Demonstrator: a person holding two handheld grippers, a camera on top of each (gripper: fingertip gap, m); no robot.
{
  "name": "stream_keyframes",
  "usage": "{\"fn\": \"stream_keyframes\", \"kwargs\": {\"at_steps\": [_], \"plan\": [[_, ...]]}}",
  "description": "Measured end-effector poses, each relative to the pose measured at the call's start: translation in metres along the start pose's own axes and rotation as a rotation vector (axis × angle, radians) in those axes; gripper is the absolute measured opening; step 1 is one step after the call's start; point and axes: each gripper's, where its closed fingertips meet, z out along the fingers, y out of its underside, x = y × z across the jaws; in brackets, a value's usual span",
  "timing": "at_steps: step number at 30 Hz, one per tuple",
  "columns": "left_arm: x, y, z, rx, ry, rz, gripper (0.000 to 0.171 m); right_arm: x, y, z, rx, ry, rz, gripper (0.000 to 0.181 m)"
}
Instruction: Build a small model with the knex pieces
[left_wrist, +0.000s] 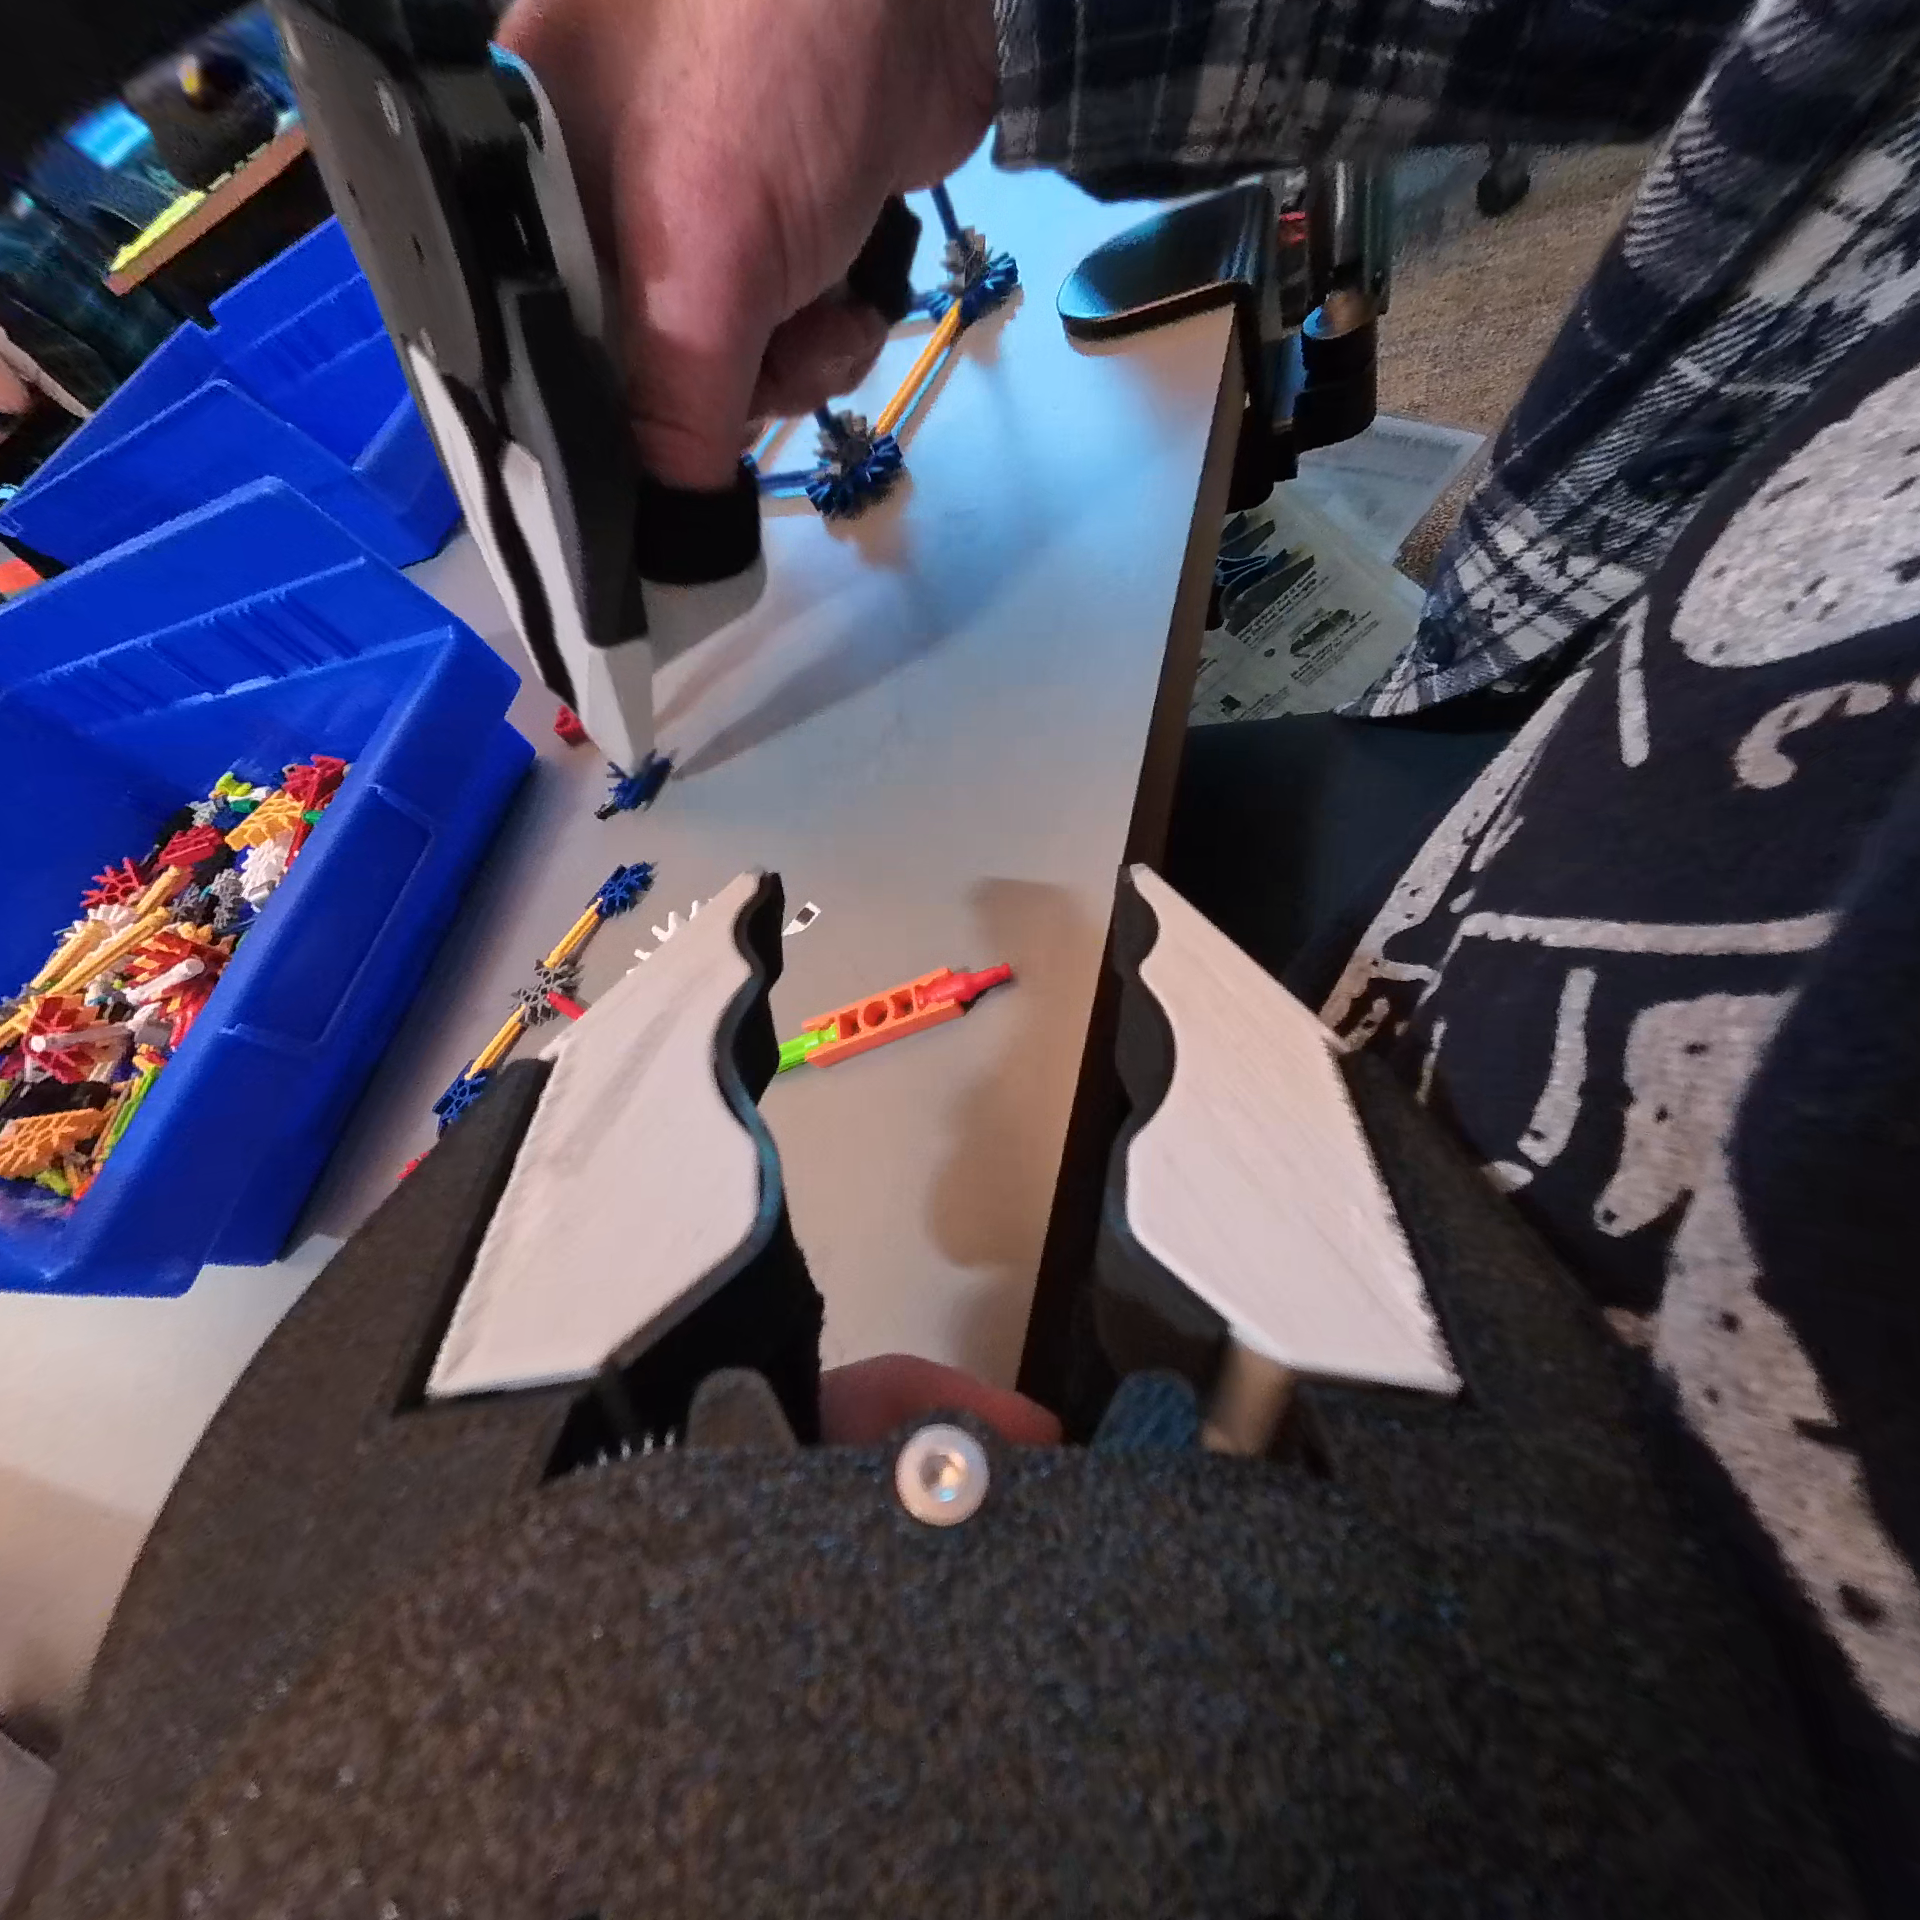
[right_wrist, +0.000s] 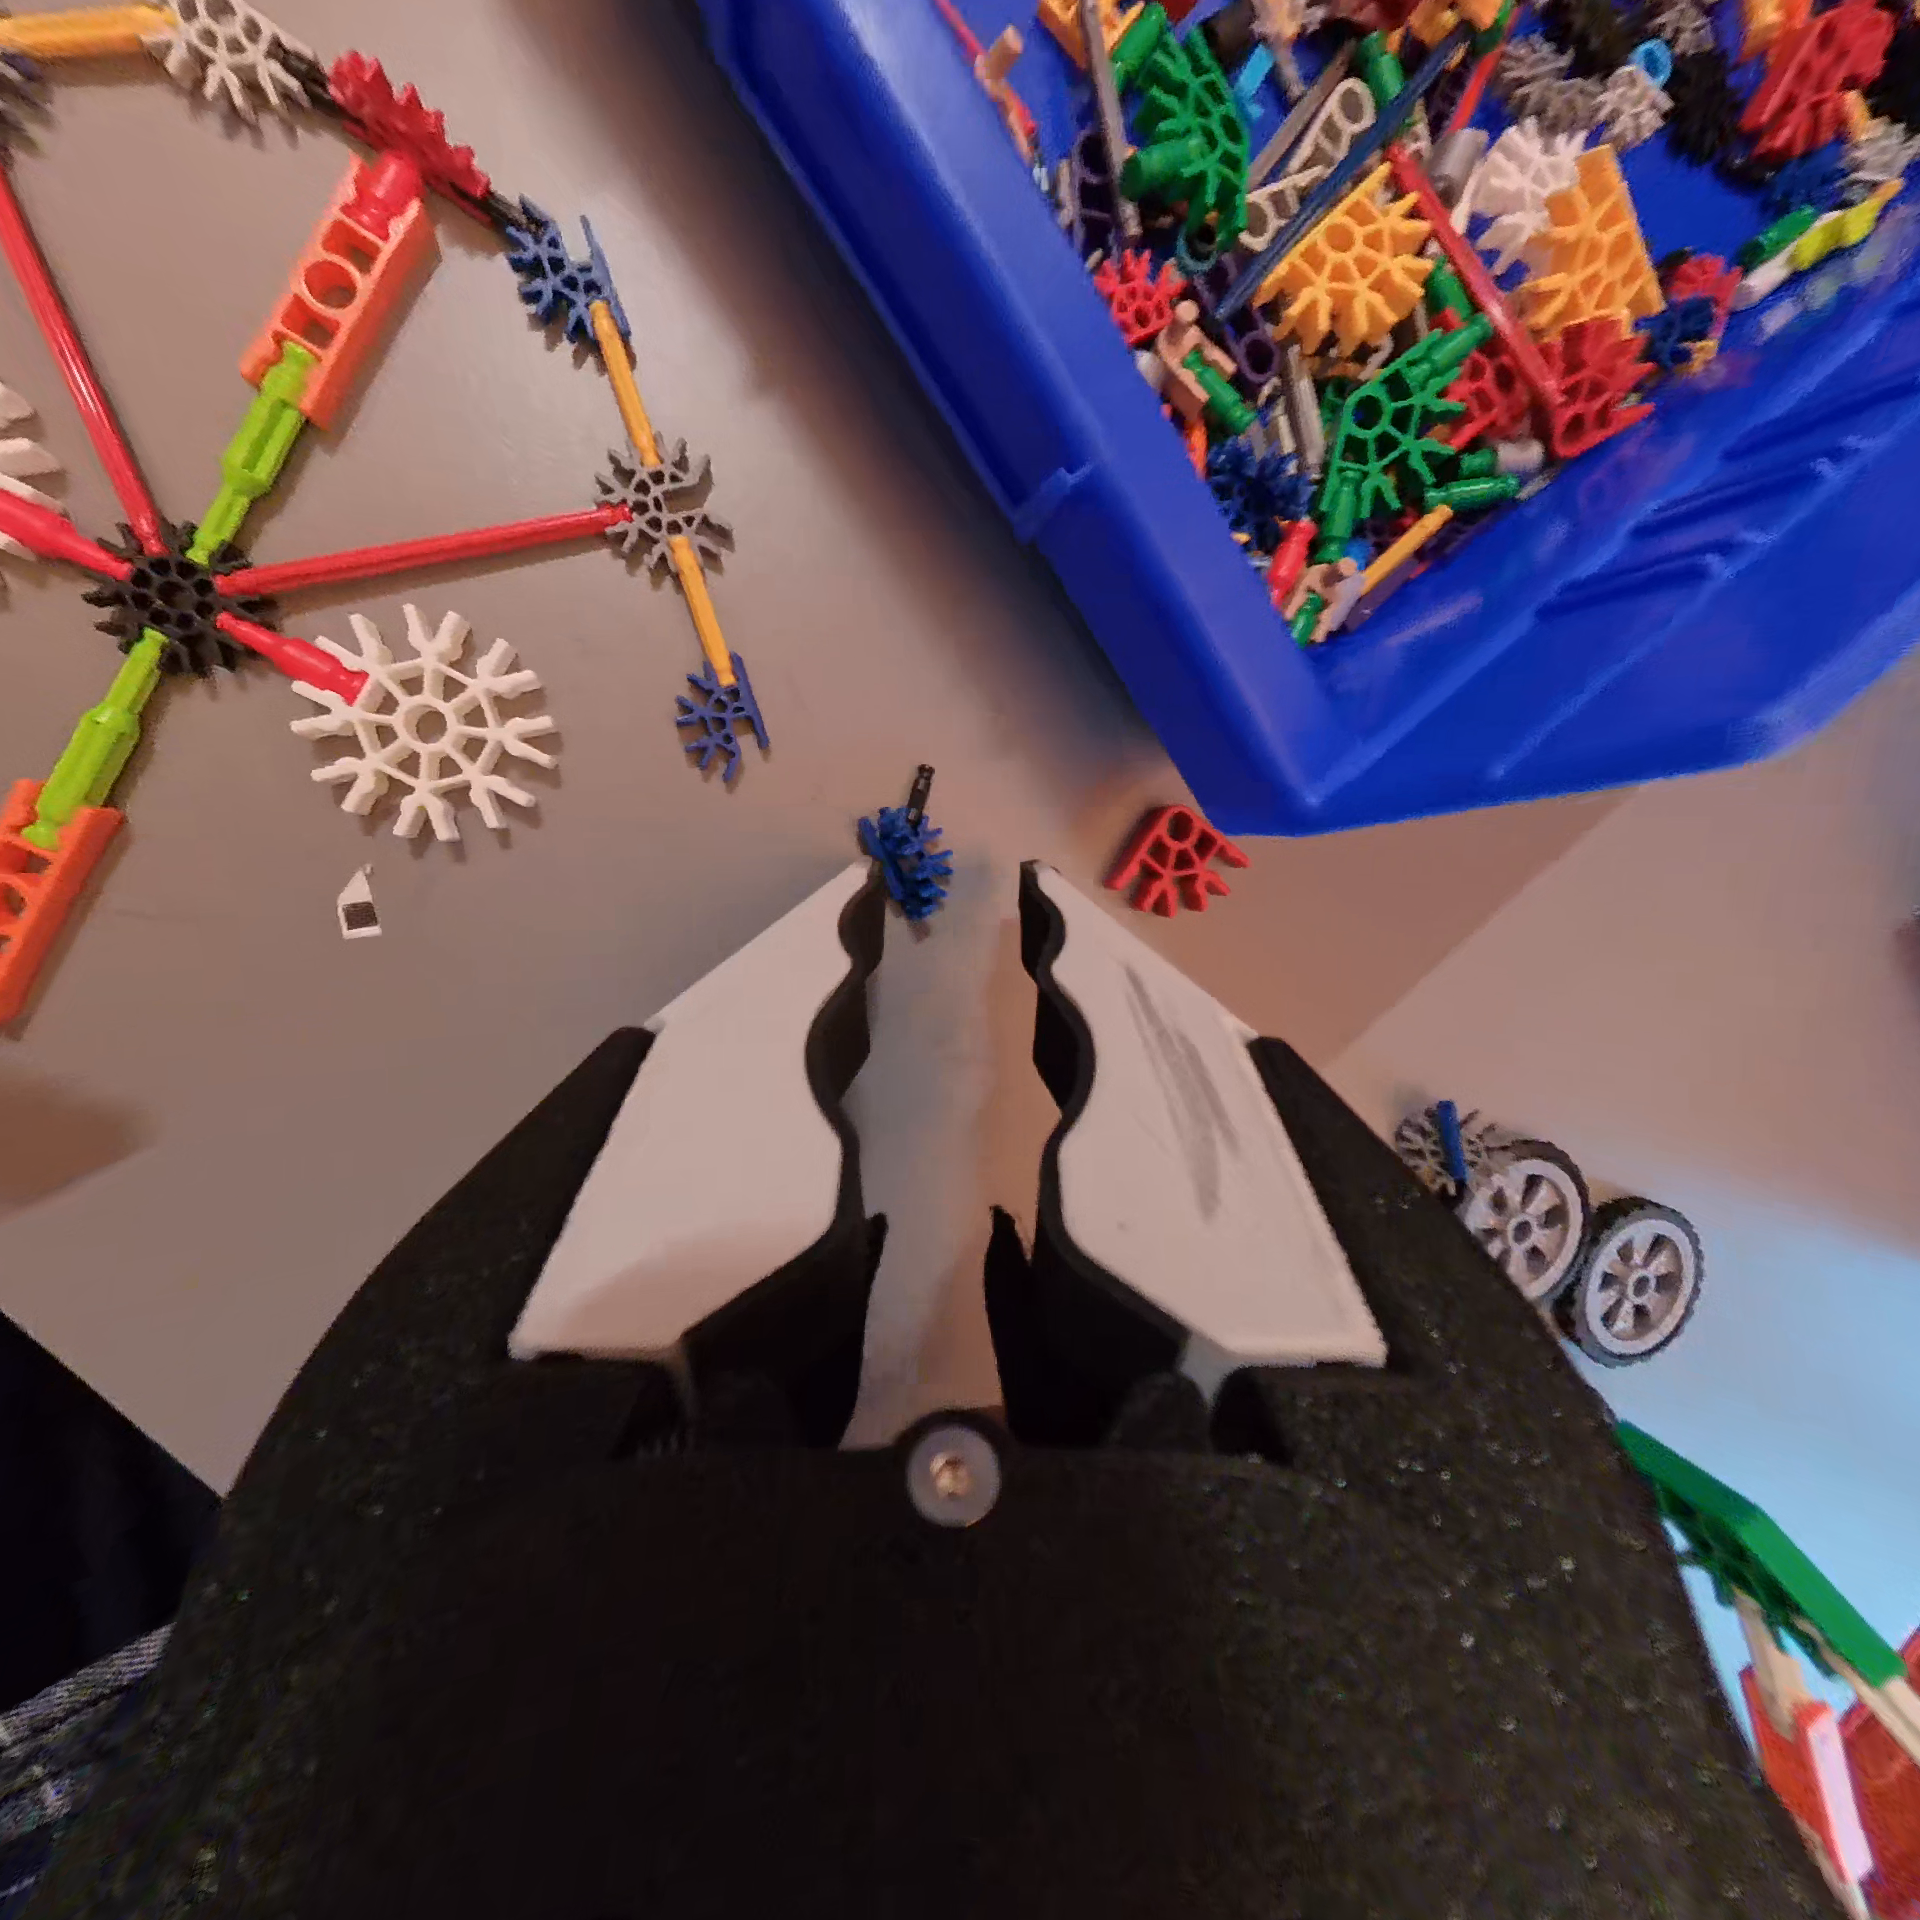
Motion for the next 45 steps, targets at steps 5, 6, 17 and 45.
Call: {"fn": "stream_keyframes", "kwargs": {"at_steps": [5, 6, 17, 45], "plan": [[0.001, -0.006, -0.001, 0.001, -0.011, 0.008, 0.064, 0.015, -0.011, -0.026, 0.057, 0.049, 0.008, 0.028], [0.000, -0.008, -0.002, 0.006, -0.011, 0.008, 0.064, 0.017, -0.016, -0.032, 0.074, 0.055, 0.007, 0.028], [0.010, 0.010, 0.012, -0.132, 0.081, 0.027, 0.060, 0.044, -0.056, -0.067, 0.196, 0.098, 0.001, 0.028], [-0.016, 0.012, 0.004, -0.068, 0.078, -0.194, 0.056, 0.070, -0.117, -0.047, 0.284, 0.031, 0.012, 0.025]]}}
